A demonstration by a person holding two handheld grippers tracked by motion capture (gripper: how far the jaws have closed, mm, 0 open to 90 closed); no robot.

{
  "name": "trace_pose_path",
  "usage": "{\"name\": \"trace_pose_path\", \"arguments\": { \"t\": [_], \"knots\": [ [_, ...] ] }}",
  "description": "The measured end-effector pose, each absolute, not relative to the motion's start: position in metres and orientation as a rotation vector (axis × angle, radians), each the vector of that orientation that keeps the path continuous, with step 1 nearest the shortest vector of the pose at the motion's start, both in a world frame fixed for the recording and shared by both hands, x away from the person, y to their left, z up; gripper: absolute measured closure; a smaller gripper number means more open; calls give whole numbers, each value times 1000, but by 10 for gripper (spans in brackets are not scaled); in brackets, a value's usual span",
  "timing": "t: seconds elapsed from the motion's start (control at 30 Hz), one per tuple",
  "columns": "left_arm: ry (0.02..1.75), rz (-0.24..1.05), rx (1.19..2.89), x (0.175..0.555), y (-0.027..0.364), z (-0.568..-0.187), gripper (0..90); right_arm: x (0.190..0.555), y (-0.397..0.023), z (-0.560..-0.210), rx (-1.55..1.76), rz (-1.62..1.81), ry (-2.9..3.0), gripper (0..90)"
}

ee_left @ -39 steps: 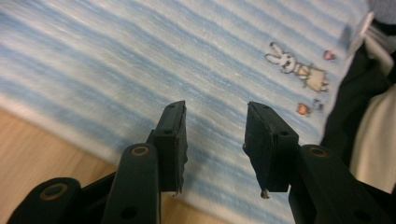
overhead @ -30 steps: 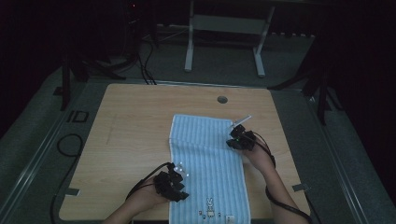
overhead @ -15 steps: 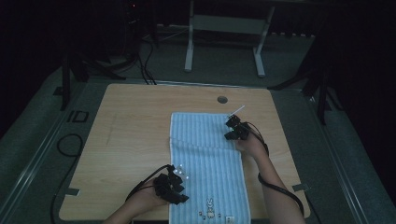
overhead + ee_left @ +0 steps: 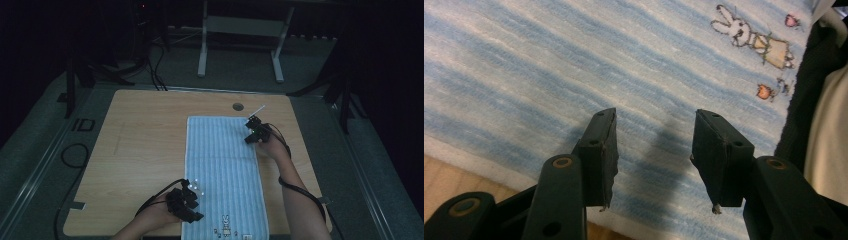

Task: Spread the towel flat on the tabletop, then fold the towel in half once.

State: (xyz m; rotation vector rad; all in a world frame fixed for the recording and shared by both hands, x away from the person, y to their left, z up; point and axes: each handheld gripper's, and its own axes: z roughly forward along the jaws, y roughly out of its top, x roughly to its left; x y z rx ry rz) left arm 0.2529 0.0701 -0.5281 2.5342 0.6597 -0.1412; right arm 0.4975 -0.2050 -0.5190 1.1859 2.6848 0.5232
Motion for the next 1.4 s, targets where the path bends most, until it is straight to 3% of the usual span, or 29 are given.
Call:
{"name": "trace_pose_path", "arguments": {
  "t": [0.2, 0.3, 0.47, 0.77, 0.97, 1.2, 1.33, 1.37, 1.4],
  "knots": [
    [698, -38, 2524, 267, 80, -509, 466, 478, -213, -502, 1116, 652, 2690, 725],
    [689, 50, 2591, 290, 89, -498, 448, 465, -218, -496, 1046, 634, 2701, 654],
    [758, 133, 2563, 325, 98, -488, 421, 458, -226, -499, 1046, 635, 2708, 614],
    [905, 217, 2495, 386, 108, -507, 403, 459, -232, -517, 1111, 615, 2685, 531],
    [901, 250, 2519, 407, 97, -516, 404, 466, -230, -525, 1144, 551, 2691, 559],
    [877, 281, 2571, 420, 83, -527, 434, 465, -230, -524, 1183, 564, 2679, 762],
    [863, 267, 2587, 423, 79, -529, 436, 465, -226, -524, 1165, 544, 2691, 831],
    [847, 251, 2588, 423, 78, -529, 450, 464, -225, -524, 1165, 544, 2689, 838],
    [847, 251, 2588, 423, 78, -529, 536, 464, -225, -524, 1165, 544, 2689, 838]
  ]
}}
